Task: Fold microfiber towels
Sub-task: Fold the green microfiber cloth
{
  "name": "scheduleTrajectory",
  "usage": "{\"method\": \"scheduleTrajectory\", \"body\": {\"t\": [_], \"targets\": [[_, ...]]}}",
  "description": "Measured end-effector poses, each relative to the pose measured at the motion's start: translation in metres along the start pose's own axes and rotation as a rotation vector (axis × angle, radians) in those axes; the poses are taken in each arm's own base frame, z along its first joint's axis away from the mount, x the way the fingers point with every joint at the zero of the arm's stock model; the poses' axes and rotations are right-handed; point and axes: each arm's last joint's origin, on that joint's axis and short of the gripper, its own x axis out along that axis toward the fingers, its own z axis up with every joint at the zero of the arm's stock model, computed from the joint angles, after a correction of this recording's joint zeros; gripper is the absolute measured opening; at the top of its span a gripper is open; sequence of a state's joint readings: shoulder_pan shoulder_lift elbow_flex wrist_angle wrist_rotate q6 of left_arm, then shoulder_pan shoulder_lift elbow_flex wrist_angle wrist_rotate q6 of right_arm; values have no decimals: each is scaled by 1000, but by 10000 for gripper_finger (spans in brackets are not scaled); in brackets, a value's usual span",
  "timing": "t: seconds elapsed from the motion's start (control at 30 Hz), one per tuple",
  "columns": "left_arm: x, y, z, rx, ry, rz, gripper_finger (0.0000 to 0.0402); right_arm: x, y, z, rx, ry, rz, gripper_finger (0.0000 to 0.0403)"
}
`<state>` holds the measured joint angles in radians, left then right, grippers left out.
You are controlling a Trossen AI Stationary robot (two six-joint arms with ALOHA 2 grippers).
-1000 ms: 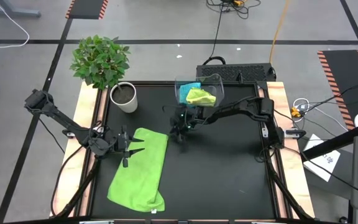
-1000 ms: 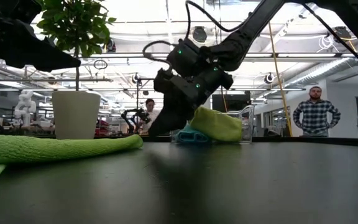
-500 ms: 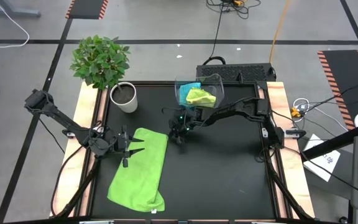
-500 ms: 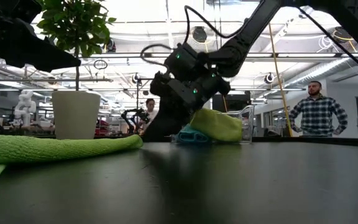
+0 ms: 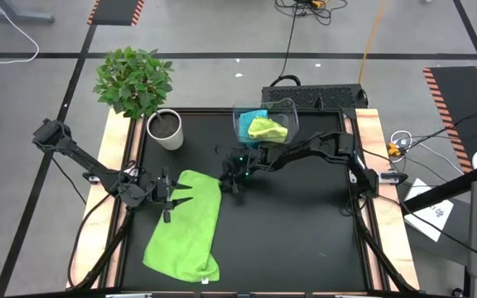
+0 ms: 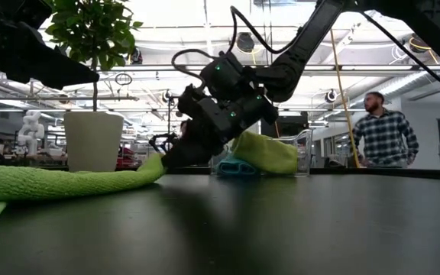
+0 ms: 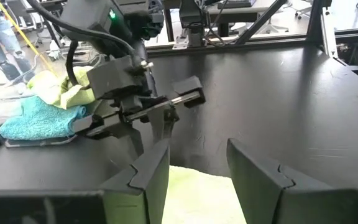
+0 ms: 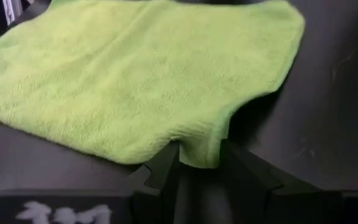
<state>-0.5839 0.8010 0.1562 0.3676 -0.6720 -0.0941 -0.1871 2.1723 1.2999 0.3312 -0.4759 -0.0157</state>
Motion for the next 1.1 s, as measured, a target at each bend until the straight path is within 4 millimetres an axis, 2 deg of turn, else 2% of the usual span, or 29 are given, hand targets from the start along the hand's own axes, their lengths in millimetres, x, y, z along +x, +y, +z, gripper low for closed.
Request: {"method": "scheduleTrajectory", "body": {"t": [0.1,0.27,0.4,0.6,0.73,0.97,1.1], "targets": [[0,0,0,-2,0,0,163,0,0,-3,-7,25,23,92],[0,0,-1,-58,7,-1,163,-1,4,-6,-3,59,130,11],[5,-1,-7,-141,49,3,163,-7,7,-7,21,122,144,3],[21,-12,-23,-208,137,-60,163,-25,18,7,39,159,148,1],[34,-22,-32,-222,136,-112,163,-43,33,21,34,182,174,1],[54,-37,-48,-236,138,-146,163,-92,68,52,-8,203,195,1],[72,-50,-53,-232,182,-140,163,-120,75,64,-20,178,180,0]]}}
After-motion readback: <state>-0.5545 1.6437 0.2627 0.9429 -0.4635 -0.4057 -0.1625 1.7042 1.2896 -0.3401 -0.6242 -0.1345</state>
